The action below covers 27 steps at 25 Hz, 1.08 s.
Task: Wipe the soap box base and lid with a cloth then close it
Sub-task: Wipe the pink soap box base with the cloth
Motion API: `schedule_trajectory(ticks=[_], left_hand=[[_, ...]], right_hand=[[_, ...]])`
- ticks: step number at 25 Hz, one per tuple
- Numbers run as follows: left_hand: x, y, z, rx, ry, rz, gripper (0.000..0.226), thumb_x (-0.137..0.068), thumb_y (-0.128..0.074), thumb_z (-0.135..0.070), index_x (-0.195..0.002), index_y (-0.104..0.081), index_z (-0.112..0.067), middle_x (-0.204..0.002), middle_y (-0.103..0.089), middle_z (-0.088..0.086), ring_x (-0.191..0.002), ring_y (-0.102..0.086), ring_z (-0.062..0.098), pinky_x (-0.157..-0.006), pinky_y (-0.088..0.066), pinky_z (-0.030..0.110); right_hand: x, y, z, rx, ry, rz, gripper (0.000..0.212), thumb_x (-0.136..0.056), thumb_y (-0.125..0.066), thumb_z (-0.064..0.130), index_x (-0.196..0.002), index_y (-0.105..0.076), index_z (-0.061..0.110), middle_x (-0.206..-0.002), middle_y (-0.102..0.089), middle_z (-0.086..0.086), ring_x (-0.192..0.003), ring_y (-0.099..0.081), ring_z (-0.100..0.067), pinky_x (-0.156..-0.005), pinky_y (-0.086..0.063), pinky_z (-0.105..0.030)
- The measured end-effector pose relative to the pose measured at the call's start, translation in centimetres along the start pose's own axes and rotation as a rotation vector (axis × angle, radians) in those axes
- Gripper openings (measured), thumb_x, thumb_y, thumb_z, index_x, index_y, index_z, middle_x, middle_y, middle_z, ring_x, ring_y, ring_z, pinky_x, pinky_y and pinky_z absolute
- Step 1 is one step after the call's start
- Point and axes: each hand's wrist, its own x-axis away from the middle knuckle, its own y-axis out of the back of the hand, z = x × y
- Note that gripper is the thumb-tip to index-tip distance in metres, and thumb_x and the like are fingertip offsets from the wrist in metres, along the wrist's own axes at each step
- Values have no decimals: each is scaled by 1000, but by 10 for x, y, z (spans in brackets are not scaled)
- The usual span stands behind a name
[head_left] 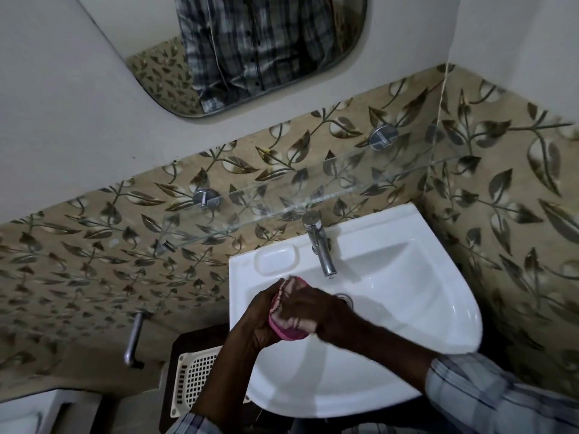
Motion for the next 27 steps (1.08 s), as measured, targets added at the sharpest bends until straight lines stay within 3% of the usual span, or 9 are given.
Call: schedule_trajectory(ticks=[3, 6, 10, 12, 15, 19, 21, 24, 27], left_hand=[[4, -2, 0, 5, 3, 3, 45, -86, -60, -40, -100, -75, 1, -94, -74, 23, -80, -72, 37, -77, -57, 43], [3, -6, -5, 61, 13, 10, 47, -92, -52, -40, -108, -67, 1, -93, -74, 23, -79, -73, 36, -78, -58, 44], [7, -4, -11, 53, 40, 5, 53, -97, -48, -45, -120, -60, 1, -103, -69, 25, -91, -65, 39, -85, -49, 46], [7, -2, -16, 40, 54, 47, 55, -95, -51, -44, -124, -60, 2, -111, -67, 26, -98, -65, 39, -89, -51, 47], [12, 2, -19, 3, 41, 52, 53, -84, -62, -42, -117, -64, -1, -105, -70, 25, -87, -67, 40, -79, -59, 47], [12, 2, -18, 51, 60, 120, 55, -84, -61, -40, -118, -65, 2, -107, -71, 27, -90, -70, 41, -76, -61, 48], [14, 2, -16, 33, 31, 73, 55, -82, -63, -41, -119, -63, -1, -106, -69, 25, -88, -67, 41, -74, -61, 47], [13, 1, -15, 55, 32, 103, 57, -86, -59, -42, -121, -63, 2, -105, -71, 26, -88, -72, 39, -74, -61, 46], [7, -8, -10, 90, -86, 14, 59, -89, -56, -45, -126, -60, 1, -101, -70, 24, -83, -70, 36, -75, -59, 43]], right_hand=[[-3, -3, -3, -29, -219, -80, 23, -82, -67, -11, -101, -76, -1, -104, -72, -18, -102, -64, -29, -96, -53, -45], [5, -9, -5, 18, 12, 15, 31, -76, -75, -10, -105, -75, 1, -108, -72, -17, -110, -57, -23, -106, -43, -37], [12, -5, -12, 22, -51, -122, 28, -78, -72, -8, -102, -76, 5, -108, -71, -10, -108, -57, -22, -102, -44, -34], [15, -10, -14, 81, 107, 13, 33, -75, -73, -9, -105, -75, 6, -110, -72, -11, -113, -57, -27, -110, -38, -40], [9, 0, -20, 185, -1, -52, 22, -75, -74, -7, -94, -78, 4, -98, -75, -13, -101, -63, -31, -98, -47, -51], [11, -6, -14, 256, 167, -19, 19, -88, -62, 2, -97, -77, 9, -102, -74, -10, -106, -61, -26, -105, -42, -51], [6, -1, -9, 254, 41, -82, 20, -76, -74, -5, -91, -78, 7, -94, -74, -10, -98, -63, -28, -93, -52, -53], [9, 4, -8, 273, 247, 25, 27, -72, -79, -3, -96, -78, 9, -100, -75, -11, -101, -69, -29, -98, -53, -50], [15, -18, 5, 158, -147, -117, 25, -80, -66, -1, -96, -77, 13, -100, -72, -6, -99, -66, -28, -88, -56, -41]])
